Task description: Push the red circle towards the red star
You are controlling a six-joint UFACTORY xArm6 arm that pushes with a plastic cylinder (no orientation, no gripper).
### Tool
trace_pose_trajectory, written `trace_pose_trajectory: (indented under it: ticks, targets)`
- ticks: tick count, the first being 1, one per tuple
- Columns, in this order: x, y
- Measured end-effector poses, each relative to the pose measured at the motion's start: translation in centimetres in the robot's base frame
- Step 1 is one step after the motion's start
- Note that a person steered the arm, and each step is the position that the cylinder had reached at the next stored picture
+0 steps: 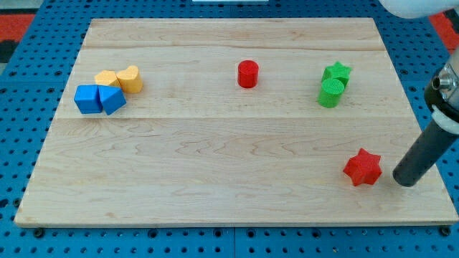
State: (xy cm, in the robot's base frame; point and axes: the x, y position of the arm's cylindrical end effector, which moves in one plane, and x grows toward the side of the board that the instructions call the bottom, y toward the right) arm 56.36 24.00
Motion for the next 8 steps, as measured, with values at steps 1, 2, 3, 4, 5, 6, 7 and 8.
trace_pose_trajectory:
  ticks: [1, 2, 3, 4, 5, 6, 7, 8]
  targets:
    - [-4.9, -3.4]
    - [-6.8, -6.4]
    - [-7.5, -12.5]
    - [-11.8, -19.9]
    - [-17.1, -27.4]
    - [-19.0, -32.2]
    - [-19.9, -32.4]
    - [-23.3, -29.7]
